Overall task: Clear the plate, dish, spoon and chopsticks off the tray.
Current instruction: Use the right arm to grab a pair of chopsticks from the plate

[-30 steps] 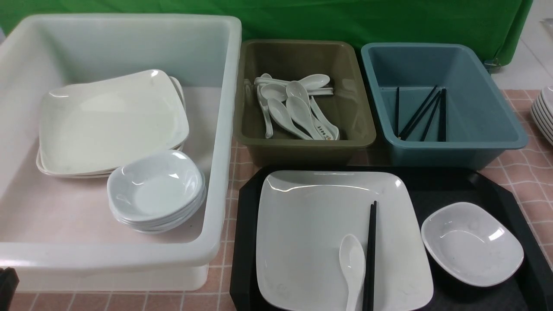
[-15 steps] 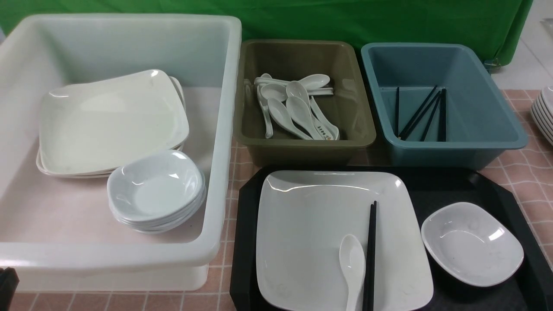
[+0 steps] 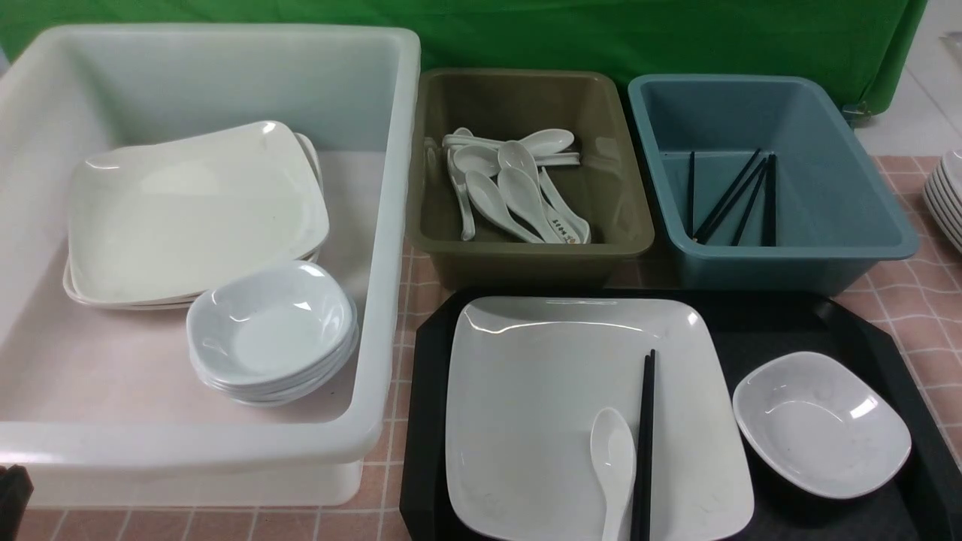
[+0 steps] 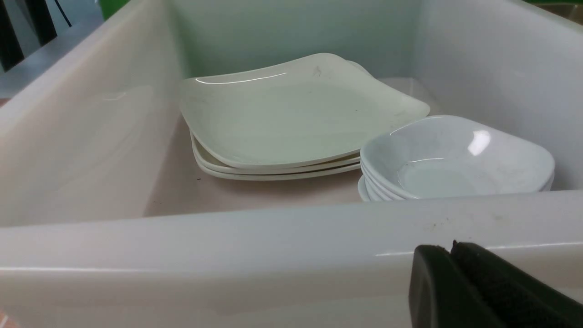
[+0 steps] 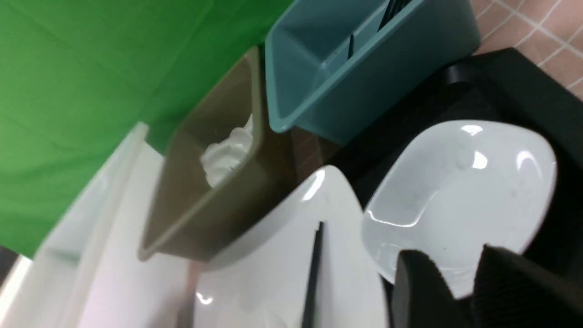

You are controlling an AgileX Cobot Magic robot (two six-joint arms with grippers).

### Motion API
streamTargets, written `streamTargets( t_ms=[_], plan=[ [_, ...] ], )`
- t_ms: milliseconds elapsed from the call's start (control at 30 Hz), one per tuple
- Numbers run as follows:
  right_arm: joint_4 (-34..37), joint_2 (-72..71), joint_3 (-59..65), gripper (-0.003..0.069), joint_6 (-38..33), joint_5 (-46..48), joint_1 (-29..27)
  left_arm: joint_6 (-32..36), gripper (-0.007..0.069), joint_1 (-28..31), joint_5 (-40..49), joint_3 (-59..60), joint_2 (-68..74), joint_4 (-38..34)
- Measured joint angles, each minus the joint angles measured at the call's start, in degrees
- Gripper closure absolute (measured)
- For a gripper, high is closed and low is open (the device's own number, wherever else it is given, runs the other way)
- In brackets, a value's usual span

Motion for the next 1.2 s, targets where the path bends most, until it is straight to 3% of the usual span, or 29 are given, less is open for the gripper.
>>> streamTargets(
  t_ms=[133, 233, 433, 467, 533, 567, 600, 700, 733, 800, 867, 933, 1033, 1100, 1200],
  plan=[
    [1.2, 0.0, 0.0, 0.0415, 4.0, -0.4, 0.0, 0.0, 0.0603, 0.0, 0.0, 0.0, 0.0, 0.0],
    [6.4, 0.0, -1.1, 0.0439, 5.5, -0.6, 0.0, 0.0, 0.0603, 0.0, 0.0, 0.0, 0.0, 0.0],
    [7.9, 0.7, -13.9, 0.0594, -11.6, -2.9, 0.0, 0.0, 0.0603, 0.0, 0.0, 0.0, 0.0, 0.0],
    [8.1, 4.0, -20.9, 0.0629, -18.9, -1.1, 0.0, 0.0, 0.0603, 0.0, 0.0, 0.0, 0.0, 0.0],
    [7.6, 9.8, -27.3, 0.0629, -26.1, 4.8, 0.0, 0.0, 0.0603, 0.0, 0.0, 0.0, 0.0, 0.0],
    [7.5, 9.8, -27.3, 0.0629, -26.6, 5.6, 0.0, 0.0, 0.0603, 0.0, 0.0, 0.0, 0.0, 0.0],
    [6.0, 17.4, -32.6, 0.0629, -29.4, 14.1, 0.0, 0.0, 0.0603, 0.0, 0.0, 0.0, 0.0, 0.0],
    [4.5, 25.2, -35.8, 0.0629, -29.7, 23.8, 0.0, 0.0, 0.0603, 0.0, 0.0, 0.0, 0.0, 0.0],
    [3.7, 34.4, -37.4, 0.0629, -29.9, 32.5, 0.0, 0.0, 0.0603, 0.0, 0.0, 0.0, 0.0, 0.0],
    [3.7, 42.5, -37.7, 0.0629, -30.7, 39.7, 0.0, 0.0, 0.0603, 0.0, 0.0, 0.0, 0.0, 0.0],
    [4.2, 46.6, -37.7, 0.0629, -31.6, 42.7, 0.0, 0.0, 0.0603, 0.0, 0.0, 0.0, 0.0, 0.0],
    [8.7, 55.8, -37.7, 0.062, -37.7, 49.3, 0.1, 0.0, 0.0603, 0.0, 0.0, 0.0, 0.0, 0.0],
    [15.0, 61.5, -37.8, 0.0606, -42.5, 51.0, 2.8, 0.0, 0.0603, 0.0, 0.0, 0.0, 0.0, 0.0],
    [15.5, 62.8, -38.1, 0.06, -42.5, 50.4, 4.6, 0.0, 0.0603, 0.0, 0.0, 0.0, 0.0, 0.0],
    [11.2, 67.0, -40.4, 0.0575, -36.1, 46.5, 13.8, 0.0, 0.0603, 0.0, 0.0, 0.0, 0.0, 0.0]
  ],
)
